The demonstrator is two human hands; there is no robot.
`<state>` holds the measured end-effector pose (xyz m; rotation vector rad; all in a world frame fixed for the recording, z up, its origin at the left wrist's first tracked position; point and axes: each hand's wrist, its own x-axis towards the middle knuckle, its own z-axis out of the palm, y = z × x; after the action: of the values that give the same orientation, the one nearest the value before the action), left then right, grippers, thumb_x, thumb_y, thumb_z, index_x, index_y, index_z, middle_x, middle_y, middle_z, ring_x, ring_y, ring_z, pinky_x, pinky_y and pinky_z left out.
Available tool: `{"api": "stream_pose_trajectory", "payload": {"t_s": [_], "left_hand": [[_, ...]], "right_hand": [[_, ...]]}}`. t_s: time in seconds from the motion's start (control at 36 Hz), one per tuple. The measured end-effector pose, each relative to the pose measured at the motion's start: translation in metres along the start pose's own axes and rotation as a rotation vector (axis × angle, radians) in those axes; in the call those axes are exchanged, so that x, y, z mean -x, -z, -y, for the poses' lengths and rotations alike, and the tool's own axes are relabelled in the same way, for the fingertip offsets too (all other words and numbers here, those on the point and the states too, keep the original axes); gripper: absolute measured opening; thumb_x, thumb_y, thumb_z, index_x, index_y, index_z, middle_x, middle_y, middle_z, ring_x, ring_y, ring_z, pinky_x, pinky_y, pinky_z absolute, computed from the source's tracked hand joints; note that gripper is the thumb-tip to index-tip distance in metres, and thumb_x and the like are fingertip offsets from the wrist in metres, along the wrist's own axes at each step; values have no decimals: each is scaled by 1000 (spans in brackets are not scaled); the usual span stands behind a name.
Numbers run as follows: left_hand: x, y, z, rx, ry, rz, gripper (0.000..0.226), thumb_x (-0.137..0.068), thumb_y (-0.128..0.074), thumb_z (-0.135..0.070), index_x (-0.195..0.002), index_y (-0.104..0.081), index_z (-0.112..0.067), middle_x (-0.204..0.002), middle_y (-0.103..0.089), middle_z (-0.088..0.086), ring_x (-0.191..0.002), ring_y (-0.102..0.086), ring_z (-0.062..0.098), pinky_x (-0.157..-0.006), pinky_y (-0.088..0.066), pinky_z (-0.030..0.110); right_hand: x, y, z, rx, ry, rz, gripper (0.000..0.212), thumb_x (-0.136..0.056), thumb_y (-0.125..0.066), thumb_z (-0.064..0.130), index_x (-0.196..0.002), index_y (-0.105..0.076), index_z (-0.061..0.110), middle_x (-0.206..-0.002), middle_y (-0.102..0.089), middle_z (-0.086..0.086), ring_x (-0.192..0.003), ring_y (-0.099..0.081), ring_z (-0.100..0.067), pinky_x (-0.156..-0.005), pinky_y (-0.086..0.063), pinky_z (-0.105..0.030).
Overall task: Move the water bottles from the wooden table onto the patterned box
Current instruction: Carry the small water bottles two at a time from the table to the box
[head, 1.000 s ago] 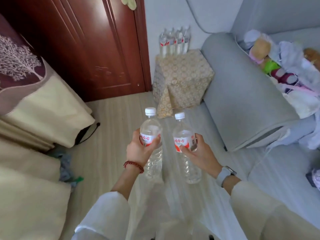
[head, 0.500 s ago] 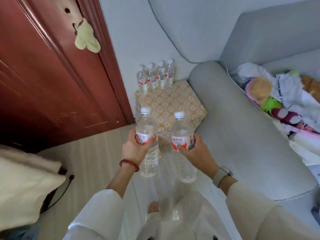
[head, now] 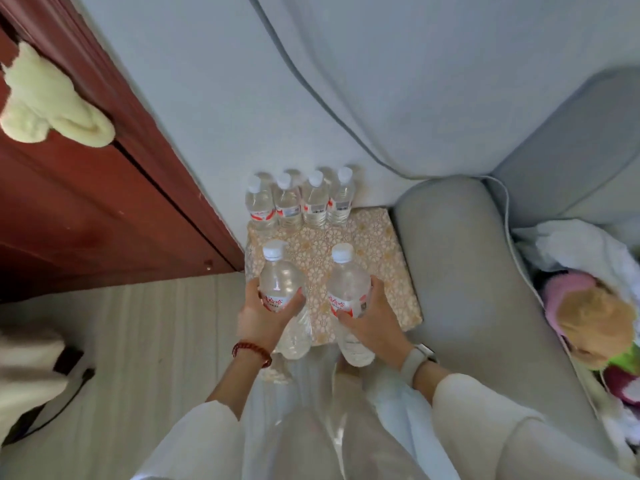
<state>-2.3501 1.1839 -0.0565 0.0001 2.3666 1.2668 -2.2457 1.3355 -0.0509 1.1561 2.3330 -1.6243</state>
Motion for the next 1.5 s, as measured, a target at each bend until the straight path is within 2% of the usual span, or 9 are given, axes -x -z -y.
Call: {"api": "stream_pose_trajectory", "payload": {"t_s": [0.31, 0.42, 0.61, 0.72, 0.81, 0.89, 1.0, 1.39, 1.5], "left_hand": [[-117, -45, 19, -21, 48, -87, 77, -66, -78, -39, -125, -34, -18, -101, -55, 1, -94, -59, 28, -79, -53, 40], [-153, -53, 29, 12, 27, -128, 80, -67, -79, -35, -131, -32, -29, -100, -56, -4, -86, -57, 20, -78, -46, 27], [-185, -58, 48, 99, -10, -164, 85, -61, -83, -30, -130, -32, -33, -106, -52, -7, -98, -55, 19, -90, -49, 36], [-189, -49, 51, -40, -48, -19, 94, -60, -83, -31, -133, -25, -33, -127, -51, 1, -113, -52, 26, -92, -48, 41], [-193, -32, 53, -121, -126, 143, 105, -58, -85, -26, -139, -18, -34, -143, -36, -1, -127, -40, 20, -101, -42, 46], [-197, -14, 50, -168, -212, 295, 103, -62, -83, -17, -132, -15, -51, -142, -27, -12, -130, -32, 10, -107, -37, 45], [-209, 0, 43, -265, -280, 382, 85, -64, -80, -14, -127, -33, -46, -129, -35, -21, -123, -41, 8, -103, -42, 42], [-216, -16, 35, -185, -299, 56, 77, -61, -83, -11, -129, -47, -19, -129, -49, 2, -116, -50, 18, -97, -46, 34], [-221, -17, 30, -240, -294, 32, 79, -63, -82, -12, -132, -44, -18, -130, -43, 8, -112, -49, 21, -92, -50, 39]], "right_hand": [[-137, -42, -13, -50, 64, 45, 72, -76, -72, 24, -131, -26, 21, -117, -50, 3, -103, -54, -16, -79, -47, -25], [-174, -70, -17, -78, 143, -13, 76, -74, -75, 22, -132, -26, 15, -116, -48, 3, -103, -51, -14, -73, -45, -15], [-208, -108, -25, -282, 144, -65, 78, -71, -77, 17, -132, -28, 21, -119, -42, 13, -117, -46, -11, -98, -38, -20], [-209, -109, -26, -257, 193, 45, 78, -71, -77, 20, -131, -27, 25, -125, -41, 11, -122, -43, -10, -104, -39, -22], [-208, -98, -27, -207, 192, 146, 88, -71, -75, 32, -138, -18, 34, -144, -31, 6, -135, -33, -12, -112, -33, -39], [-212, -81, -20, -85, 239, 259, 95, -77, -71, 28, -141, -3, 47, -154, -14, 10, -141, -21, -9, -114, -29, -43], [-223, -68, -9, 115, 298, 316, 88, -77, -71, 24, -139, -12, 47, -148, -27, 10, -136, -32, -10, -112, -34, -42], [-231, -94, 9, 50, 381, 83, 72, -71, -78, 18, -129, -38, 32, -116, -37, 16, -115, -37, -9, -92, -50, -45], [-235, -100, 16, 112, 360, 2, 79, -71, -78, 20, -135, -32, 29, -125, -36, -4, -104, -31, 5, -85, -54, -43]]}}
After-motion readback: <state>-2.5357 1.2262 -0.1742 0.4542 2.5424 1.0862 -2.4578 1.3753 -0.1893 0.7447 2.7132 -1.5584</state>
